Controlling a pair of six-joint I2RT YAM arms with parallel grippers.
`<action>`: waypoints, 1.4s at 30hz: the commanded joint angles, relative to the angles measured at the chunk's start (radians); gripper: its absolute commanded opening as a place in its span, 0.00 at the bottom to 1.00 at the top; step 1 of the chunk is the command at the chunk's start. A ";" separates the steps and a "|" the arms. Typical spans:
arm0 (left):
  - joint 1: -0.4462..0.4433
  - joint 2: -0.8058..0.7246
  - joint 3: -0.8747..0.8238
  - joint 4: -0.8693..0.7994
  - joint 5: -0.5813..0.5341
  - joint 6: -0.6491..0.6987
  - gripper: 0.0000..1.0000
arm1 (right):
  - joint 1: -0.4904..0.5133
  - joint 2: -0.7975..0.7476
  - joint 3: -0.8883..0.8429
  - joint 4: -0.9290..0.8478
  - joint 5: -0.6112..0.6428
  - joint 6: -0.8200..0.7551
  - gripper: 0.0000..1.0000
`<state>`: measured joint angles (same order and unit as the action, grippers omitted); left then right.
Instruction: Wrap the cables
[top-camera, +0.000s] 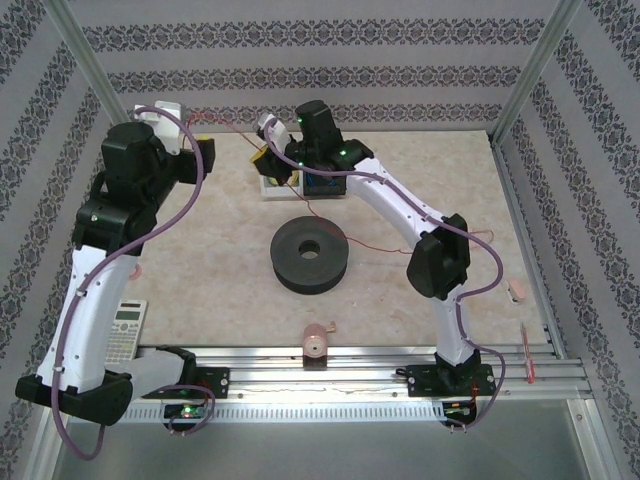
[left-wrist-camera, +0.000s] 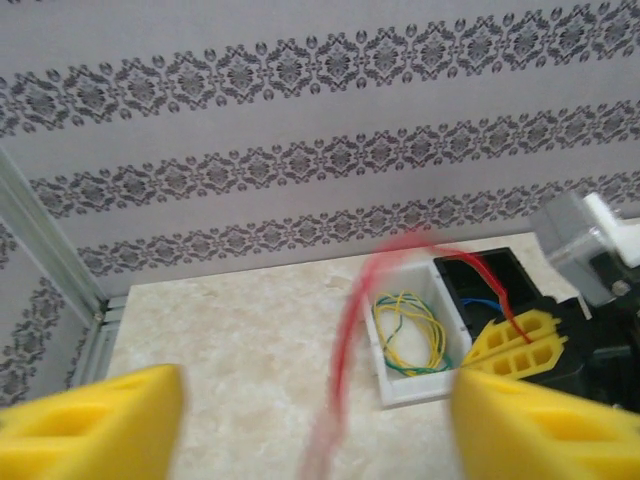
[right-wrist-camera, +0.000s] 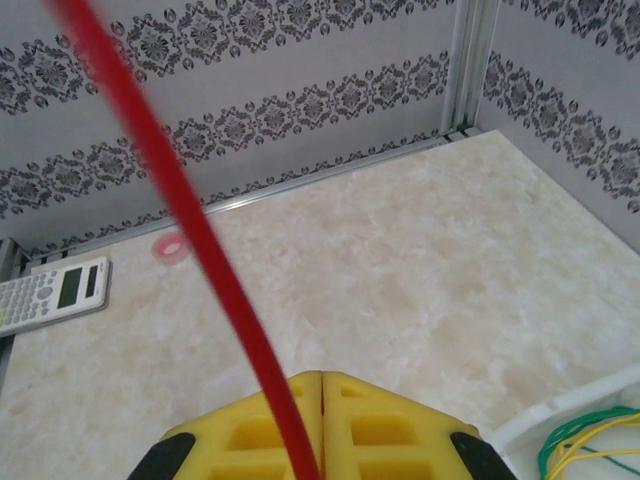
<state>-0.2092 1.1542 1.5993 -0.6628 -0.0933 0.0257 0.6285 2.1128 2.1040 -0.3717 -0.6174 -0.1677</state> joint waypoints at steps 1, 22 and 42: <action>0.012 -0.101 -0.037 -0.092 -0.020 0.022 0.99 | -0.021 0.037 0.074 -0.003 -0.022 -0.059 0.00; -0.110 0.152 -0.857 0.582 0.653 -0.572 0.92 | -0.026 0.233 0.507 -0.152 -0.090 -0.062 0.00; -0.141 0.447 -0.838 0.801 0.712 -0.676 0.15 | -0.027 0.202 0.467 -0.161 -0.068 -0.064 0.00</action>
<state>-0.3386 1.6020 0.7452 0.1677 0.6559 -0.6743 0.5938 2.3352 2.5801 -0.5293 -0.6819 -0.2169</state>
